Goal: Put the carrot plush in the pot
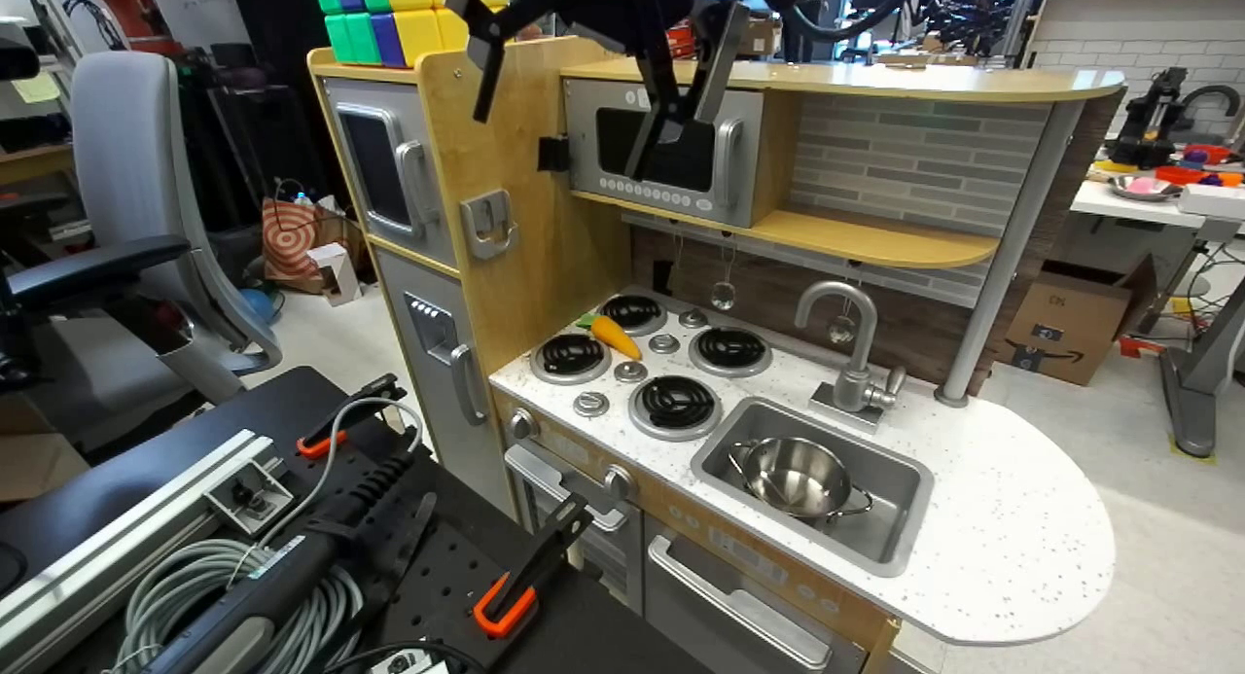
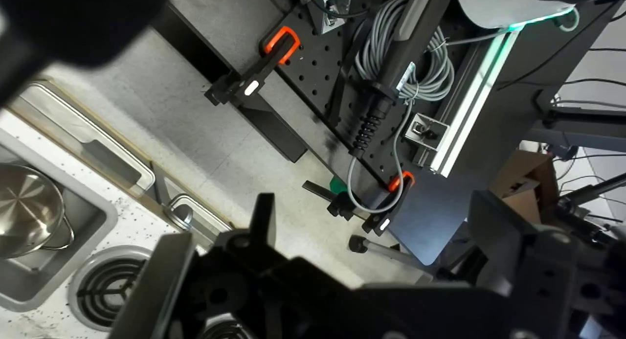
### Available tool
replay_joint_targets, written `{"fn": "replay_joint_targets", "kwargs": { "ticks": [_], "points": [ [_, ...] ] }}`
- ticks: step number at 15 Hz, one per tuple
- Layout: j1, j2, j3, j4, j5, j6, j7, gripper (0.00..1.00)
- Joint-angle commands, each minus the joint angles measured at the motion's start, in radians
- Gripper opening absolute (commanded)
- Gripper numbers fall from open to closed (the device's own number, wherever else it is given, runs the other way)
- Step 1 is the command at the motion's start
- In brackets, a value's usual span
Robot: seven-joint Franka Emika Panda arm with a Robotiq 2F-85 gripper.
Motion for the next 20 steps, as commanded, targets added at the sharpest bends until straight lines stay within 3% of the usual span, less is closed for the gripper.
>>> {"fn": "replay_joint_targets", "kwargs": {
  "ticks": [1, 7, 11, 15, 20],
  "points": [
    [-0.033, -0.016, 0.039, -0.021, -0.007, 0.066, 0.013, 1.0],
    [-0.015, 0.011, 0.097, -0.169, 0.014, 0.538, 0.08, 1.0],
    [0.001, 0.097, 0.153, -0.262, 0.119, 0.854, 0.115, 1.0],
    [-0.007, 0.22, 0.241, -0.267, 0.265, 1.049, 0.1, 1.0],
    [-0.048, 0.353, 0.321, -0.211, 0.22, 1.24, 0.166, 1.0]
  ]
}}
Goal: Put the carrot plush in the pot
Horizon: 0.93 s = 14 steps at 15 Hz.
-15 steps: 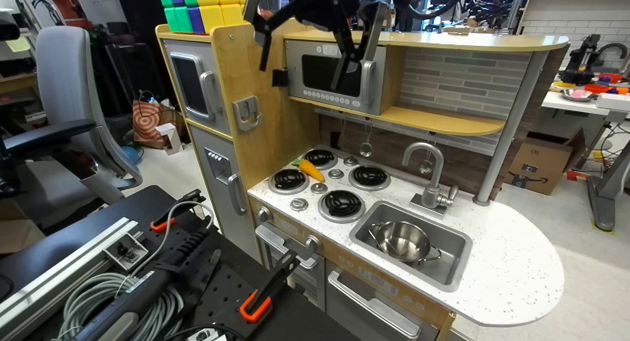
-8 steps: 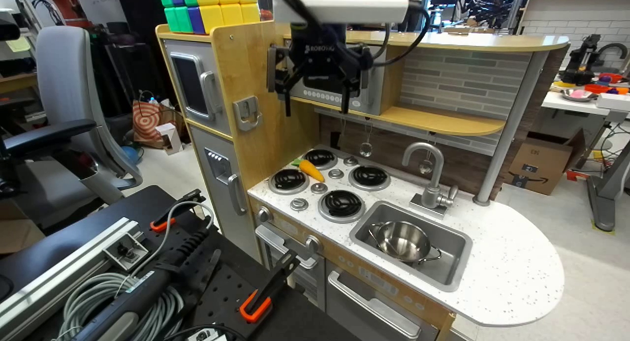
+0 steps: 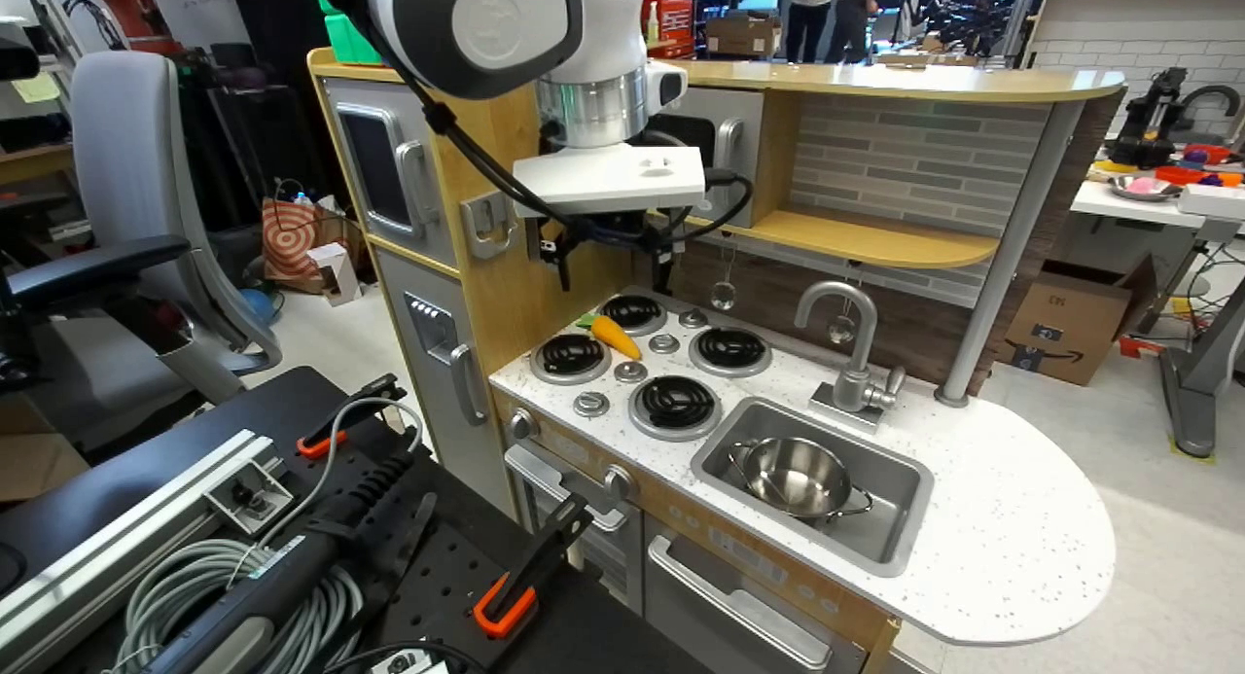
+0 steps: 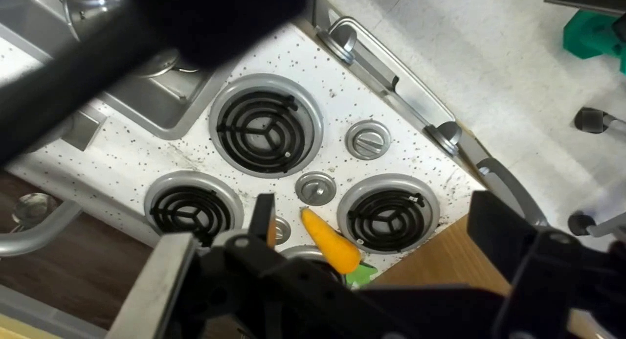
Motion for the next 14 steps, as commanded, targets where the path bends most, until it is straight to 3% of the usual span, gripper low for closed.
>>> {"fn": "replay_joint_targets", "kwargs": {
  "ticks": [1, 2, 7, 10, 14],
  "points": [
    [-0.056, 0.065, 0.06, 0.054, -0.021, 0.081, 0.041, 1.0],
    [-0.061, 0.051, 0.055, 0.056, -0.049, 0.029, 0.065, 1.0],
    [-0.078, 0.053, 0.07, 0.046, -0.065, 0.048, 0.078, 1.0],
    [-0.057, 0.118, 0.075, 0.069, -0.085, 0.168, 0.128, 1.0],
    [0.055, 0.26, -0.007, 0.138, -0.262, 0.327, 0.35, 1.0]
  ]
}}
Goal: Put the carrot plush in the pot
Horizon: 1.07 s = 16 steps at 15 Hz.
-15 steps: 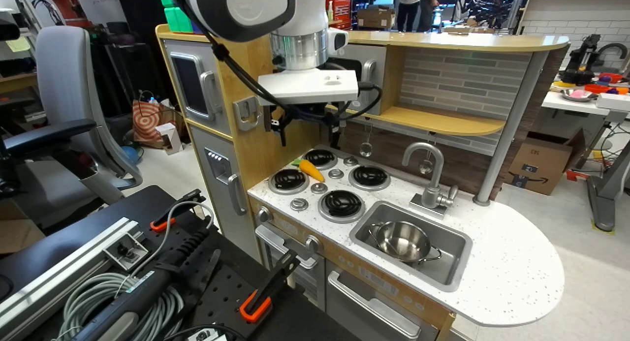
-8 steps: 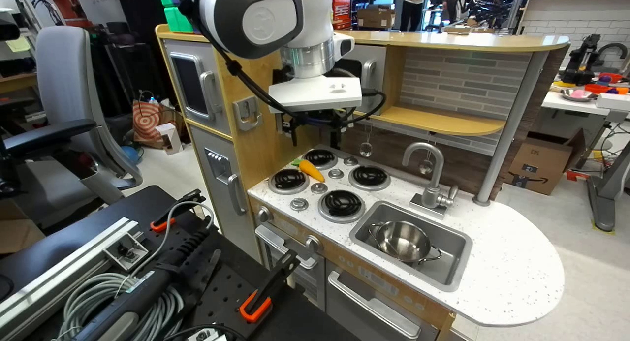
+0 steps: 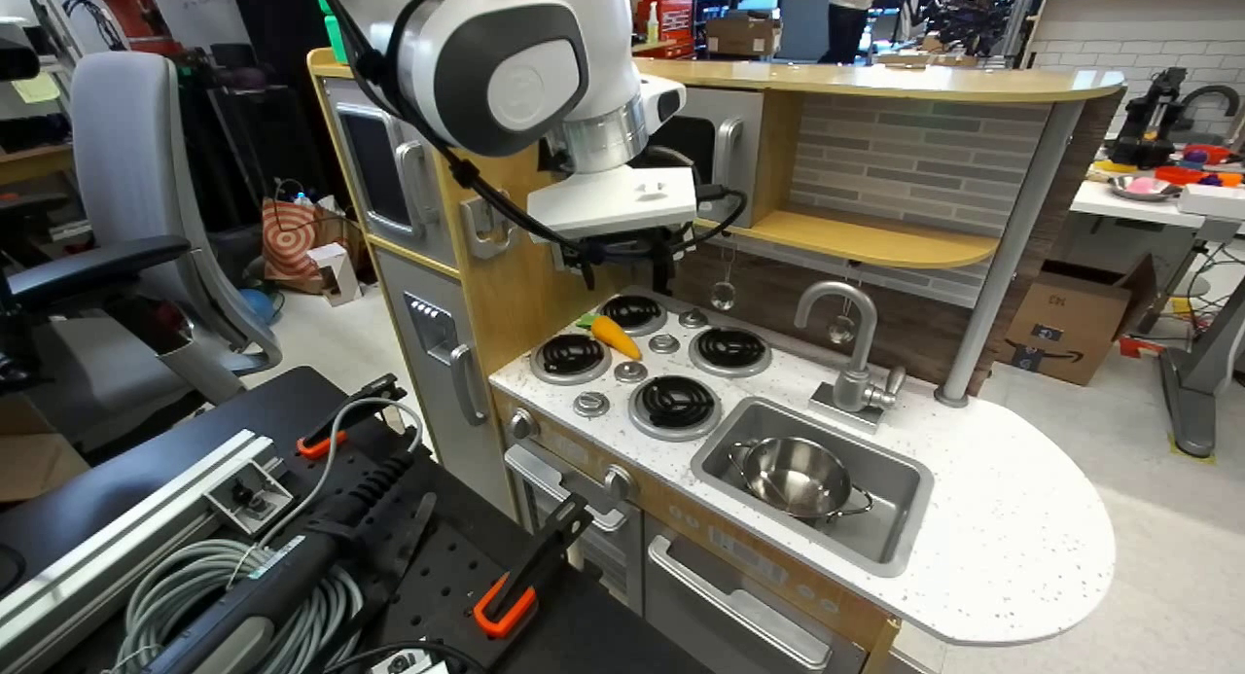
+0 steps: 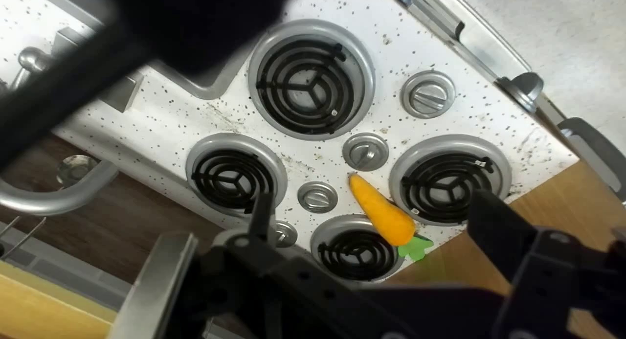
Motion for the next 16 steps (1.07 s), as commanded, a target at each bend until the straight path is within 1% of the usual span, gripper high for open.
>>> {"fn": "replay_joint_targets", "kwargs": {
  "ticks": [1, 4, 7, 9, 11, 12, 13, 16],
  "points": [
    [0.118, 0.168, -0.089, 0.107, -0.154, 0.142, 0.205, 1.0],
    [0.245, 0.29, -0.187, 0.213, -0.246, 0.176, 0.362, 1.0],
    [0.314, 0.394, -0.227, 0.317, -0.299, 0.169, 0.45, 1.0],
    [0.323, 0.454, -0.221, 0.383, -0.332, 0.163, 0.464, 1.0],
    [0.311, 0.495, -0.207, 0.444, -0.347, 0.14, 0.475, 1.0],
    [0.277, 0.494, -0.178, 0.459, -0.352, 0.101, 0.474, 1.0],
    [0.299, 0.459, -0.193, 0.393, -0.358, 0.133, 0.487, 1.0],
    [0.286, 0.486, -0.188, 0.434, -0.359, 0.122, 0.488, 1.0]
  ]
}}
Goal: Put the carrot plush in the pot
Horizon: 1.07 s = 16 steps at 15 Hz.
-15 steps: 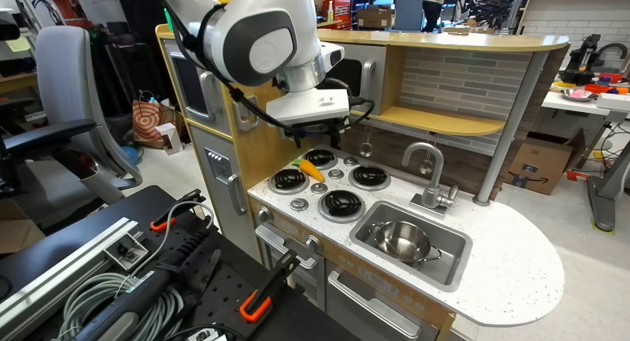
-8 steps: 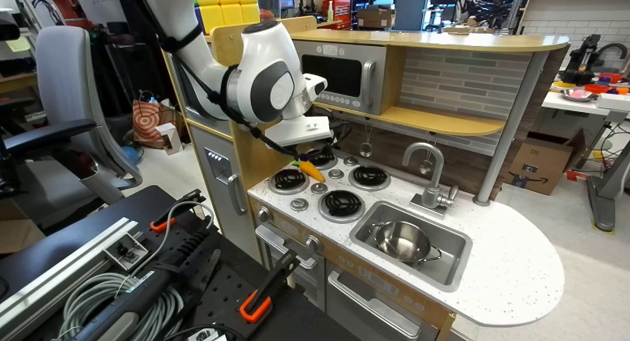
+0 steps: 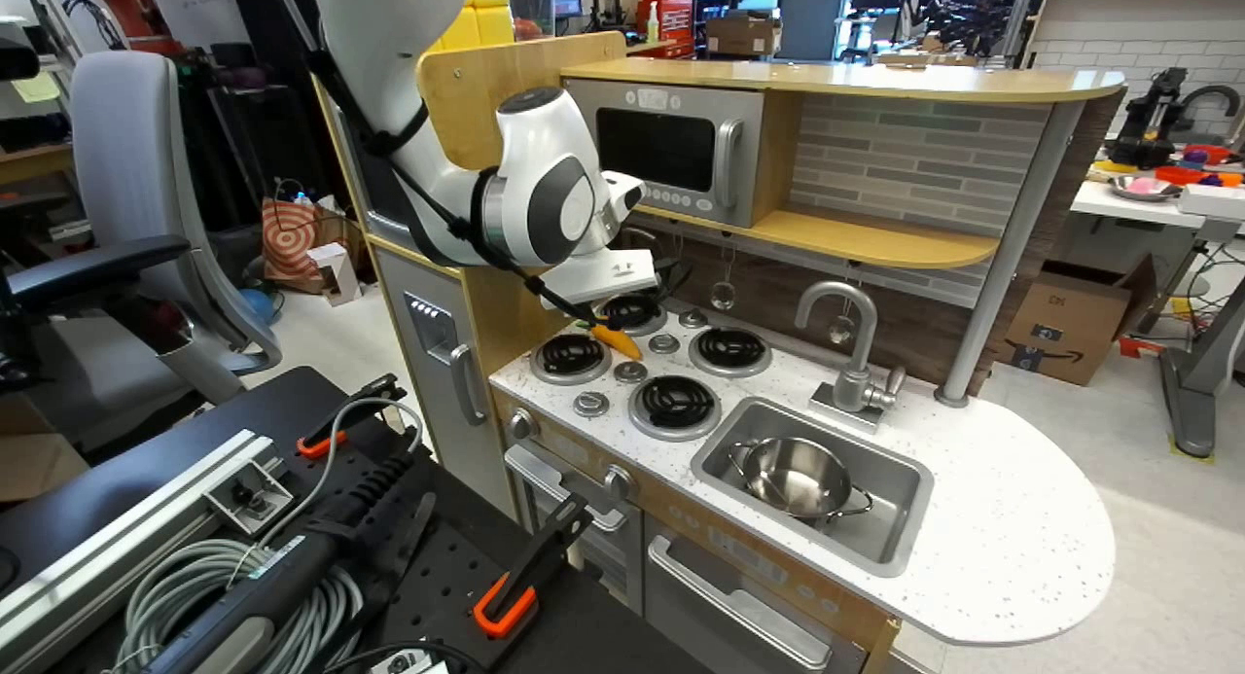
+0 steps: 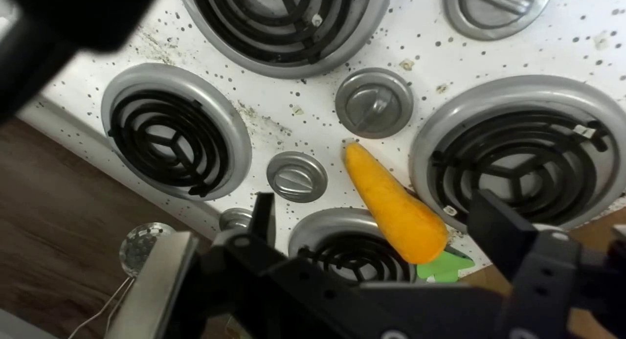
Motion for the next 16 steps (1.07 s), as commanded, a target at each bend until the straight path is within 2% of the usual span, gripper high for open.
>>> {"fn": "replay_joint_targets", "kwargs": {
  "ticks": [1, 2, 4, 10, 11, 12, 15, 16],
  "points": [
    [-0.012, 0.0, 0.005, 0.005, -0.048, -0.004, 0.038, 1.0],
    [-0.012, 0.0, 0.005, 0.006, -0.048, -0.005, 0.038, 1.0],
    [-0.104, 0.019, 0.095, 0.017, -0.134, 0.041, -0.078, 1.0],
    [-0.259, 0.118, 0.243, 0.105, -0.358, 0.034, -0.271, 1.0],
    [-0.243, 0.125, 0.239, 0.12, -0.326, 0.01, -0.235, 1.0],
    [-0.22, 0.083, 0.203, 0.062, -0.317, 0.025, -0.207, 1.0],
    [-0.226, 0.109, 0.218, 0.091, -0.317, 0.025, -0.212, 1.0],
    [-0.197, 0.118, 0.189, 0.105, -0.302, 0.041, -0.186, 1.0]
  ]
}}
